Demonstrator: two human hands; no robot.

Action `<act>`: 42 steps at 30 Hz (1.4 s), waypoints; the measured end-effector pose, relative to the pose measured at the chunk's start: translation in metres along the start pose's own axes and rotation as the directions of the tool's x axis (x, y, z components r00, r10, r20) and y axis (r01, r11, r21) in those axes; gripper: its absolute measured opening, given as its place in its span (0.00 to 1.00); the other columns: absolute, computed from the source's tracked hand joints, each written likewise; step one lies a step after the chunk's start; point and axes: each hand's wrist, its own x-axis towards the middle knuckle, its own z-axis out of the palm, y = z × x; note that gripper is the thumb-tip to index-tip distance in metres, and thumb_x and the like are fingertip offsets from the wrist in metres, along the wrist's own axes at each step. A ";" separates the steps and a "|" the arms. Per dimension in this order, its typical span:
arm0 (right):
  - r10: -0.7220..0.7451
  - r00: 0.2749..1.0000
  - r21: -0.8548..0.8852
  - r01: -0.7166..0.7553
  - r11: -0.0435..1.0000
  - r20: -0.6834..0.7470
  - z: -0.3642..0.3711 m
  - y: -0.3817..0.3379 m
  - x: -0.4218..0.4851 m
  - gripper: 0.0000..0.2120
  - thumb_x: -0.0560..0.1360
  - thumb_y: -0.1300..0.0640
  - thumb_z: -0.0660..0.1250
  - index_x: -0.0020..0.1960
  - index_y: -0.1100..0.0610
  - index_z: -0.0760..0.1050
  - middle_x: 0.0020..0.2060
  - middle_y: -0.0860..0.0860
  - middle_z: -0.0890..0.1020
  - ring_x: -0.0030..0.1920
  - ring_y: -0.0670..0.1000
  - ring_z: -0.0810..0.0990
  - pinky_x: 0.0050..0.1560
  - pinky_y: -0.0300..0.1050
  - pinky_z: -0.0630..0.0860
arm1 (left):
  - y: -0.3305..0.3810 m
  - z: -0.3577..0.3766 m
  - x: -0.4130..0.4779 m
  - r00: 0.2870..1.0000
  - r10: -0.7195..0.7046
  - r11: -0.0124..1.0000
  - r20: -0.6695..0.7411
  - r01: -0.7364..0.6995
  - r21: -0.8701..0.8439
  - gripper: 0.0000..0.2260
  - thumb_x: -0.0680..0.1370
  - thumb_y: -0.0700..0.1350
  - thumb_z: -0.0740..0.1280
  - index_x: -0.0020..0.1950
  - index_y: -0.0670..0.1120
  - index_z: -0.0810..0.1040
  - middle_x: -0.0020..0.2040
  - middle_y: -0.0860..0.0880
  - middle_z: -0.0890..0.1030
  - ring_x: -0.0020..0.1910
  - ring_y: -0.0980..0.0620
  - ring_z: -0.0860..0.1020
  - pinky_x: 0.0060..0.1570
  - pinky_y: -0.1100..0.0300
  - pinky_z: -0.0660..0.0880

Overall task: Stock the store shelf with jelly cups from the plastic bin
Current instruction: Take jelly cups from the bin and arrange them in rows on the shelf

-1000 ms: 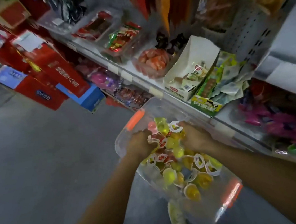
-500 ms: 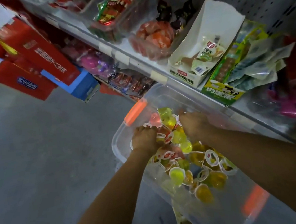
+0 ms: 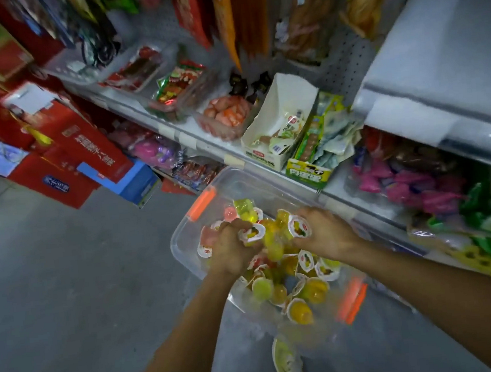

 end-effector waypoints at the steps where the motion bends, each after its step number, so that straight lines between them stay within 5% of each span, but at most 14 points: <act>1: -0.007 1.000 0.083 0.008 0.997 -0.010 -0.011 0.004 -0.017 0.27 0.69 0.46 0.71 0.65 0.51 0.72 0.59 0.51 0.79 0.58 0.54 0.78 0.53 0.46 0.75 | 0.013 -0.002 -0.011 1.000 0.008 1.000 -0.005 -0.008 -0.029 0.18 0.70 0.49 0.76 0.59 0.49 0.80 0.57 0.50 0.78 0.50 0.53 0.77 0.44 0.69 0.64; 5: -0.026 0.994 0.340 0.063 0.938 -0.111 -0.055 0.026 -0.096 0.22 0.67 0.52 0.73 0.60 0.49 0.77 0.52 0.48 0.82 0.53 0.50 0.81 0.53 0.47 0.78 | 0.078 -0.006 -0.067 0.992 0.119 0.984 -0.031 -0.122 -0.127 0.15 0.72 0.46 0.75 0.58 0.48 0.81 0.51 0.51 0.81 0.42 0.50 0.81 0.46 0.60 0.76; 8: -0.022 0.981 0.424 0.103 0.900 -0.192 -0.088 0.043 -0.163 0.28 0.64 0.48 0.73 0.63 0.51 0.73 0.51 0.48 0.82 0.50 0.49 0.81 0.55 0.48 0.77 | 0.127 0.003 -0.111 0.970 0.241 0.957 -0.038 -0.244 -0.159 0.11 0.75 0.39 0.71 0.56 0.45 0.82 0.47 0.46 0.82 0.42 0.49 0.80 0.39 0.69 0.73; 10: -0.035 0.956 0.431 0.164 0.887 -0.292 -0.110 0.058 -0.206 0.21 0.65 0.53 0.74 0.56 0.50 0.72 0.47 0.48 0.81 0.45 0.49 0.80 0.51 0.52 0.78 | 0.160 0.012 -0.139 0.952 0.303 0.937 -0.050 -0.307 -0.165 0.11 0.75 0.41 0.70 0.58 0.48 0.82 0.49 0.43 0.83 0.42 0.48 0.80 0.41 0.63 0.75; 13: -0.054 0.908 0.392 0.233 0.890 -0.416 -0.150 0.079 -0.270 0.15 0.65 0.50 0.73 0.49 0.49 0.74 0.43 0.46 0.80 0.42 0.46 0.78 0.46 0.45 0.77 | 0.214 0.023 -0.181 0.916 0.398 0.894 -0.056 -0.401 -0.201 0.11 0.76 0.43 0.70 0.57 0.51 0.82 0.47 0.49 0.81 0.35 0.62 0.76 0.39 0.67 0.73; 17: -0.052 0.853 0.378 0.285 0.881 -0.520 -0.202 0.106 -0.349 0.11 0.69 0.56 0.73 0.50 0.50 0.78 0.43 0.44 0.81 0.41 0.41 0.78 0.44 0.39 0.75 | 0.287 0.030 -0.233 0.837 0.539 0.808 -0.092 -0.545 -0.225 0.11 0.76 0.43 0.71 0.55 0.57 0.81 0.45 0.45 0.81 0.35 0.52 0.76 0.40 0.59 0.76; 20: -0.041 0.806 0.359 0.308 0.881 -0.590 -0.234 0.127 -0.398 0.08 0.70 0.54 0.74 0.48 0.46 0.79 0.43 0.46 0.82 0.41 0.44 0.78 0.46 0.43 0.76 | 0.336 0.032 -0.268 0.791 0.602 0.763 -0.109 -0.610 -0.213 0.11 0.76 0.44 0.71 0.58 0.52 0.83 0.35 0.52 0.76 0.29 0.62 0.73 0.34 0.69 0.70; 25: 0.014 0.737 0.381 0.334 0.862 -0.676 -0.283 0.156 -0.457 0.08 0.69 0.50 0.75 0.47 0.43 0.81 0.46 0.46 0.83 0.45 0.45 0.80 0.48 0.45 0.77 | 0.412 0.028 -0.313 0.733 0.670 0.682 -0.121 -0.671 -0.292 0.11 0.75 0.49 0.73 0.58 0.56 0.83 0.51 0.52 0.84 0.44 0.53 0.82 0.48 0.58 0.79; 32: 0.011 0.619 0.333 0.408 0.850 -0.786 -0.342 0.166 -0.491 0.07 0.69 0.54 0.76 0.46 0.47 0.82 0.41 0.49 0.84 0.39 0.45 0.79 0.44 0.42 0.76 | 0.485 0.007 -0.330 0.646 0.739 0.601 -0.191 -0.760 -0.248 0.11 0.75 0.52 0.73 0.57 0.59 0.82 0.51 0.52 0.83 0.51 0.52 0.81 0.54 0.52 0.77; 34: 0.003 0.581 0.313 0.434 0.845 -0.814 -0.363 0.167 -0.497 0.07 0.69 0.56 0.76 0.46 0.49 0.82 0.40 0.51 0.84 0.37 0.44 0.79 0.42 0.40 0.75 | 0.508 -0.001 -0.333 0.606 0.759 0.556 -0.238 -0.793 -0.248 0.11 0.75 0.50 0.73 0.57 0.58 0.83 0.51 0.51 0.82 0.50 0.51 0.81 0.53 0.54 0.78; 38: 0.001 0.507 0.272 0.460 0.845 -0.862 -0.405 0.168 -0.501 0.08 0.69 0.56 0.77 0.47 0.53 0.83 0.35 0.49 0.79 0.30 0.39 0.73 0.35 0.31 0.70 | 0.551 -0.019 -0.336 0.549 0.787 0.471 -0.283 -0.830 -0.299 0.11 0.76 0.47 0.72 0.58 0.53 0.83 0.44 0.53 0.82 0.35 0.59 0.75 0.35 0.70 0.71; 42: 0.019 0.454 0.243 0.440 0.865 -0.891 -0.444 0.170 -0.492 0.11 0.69 0.52 0.76 0.50 0.51 0.82 0.41 0.49 0.81 0.36 0.42 0.76 0.40 0.33 0.71 | 0.589 -0.036 -0.325 0.501 0.804 0.419 -0.319 -0.859 -0.294 0.12 0.76 0.46 0.72 0.59 0.53 0.83 0.51 0.65 0.81 0.40 0.60 0.78 0.48 0.64 0.76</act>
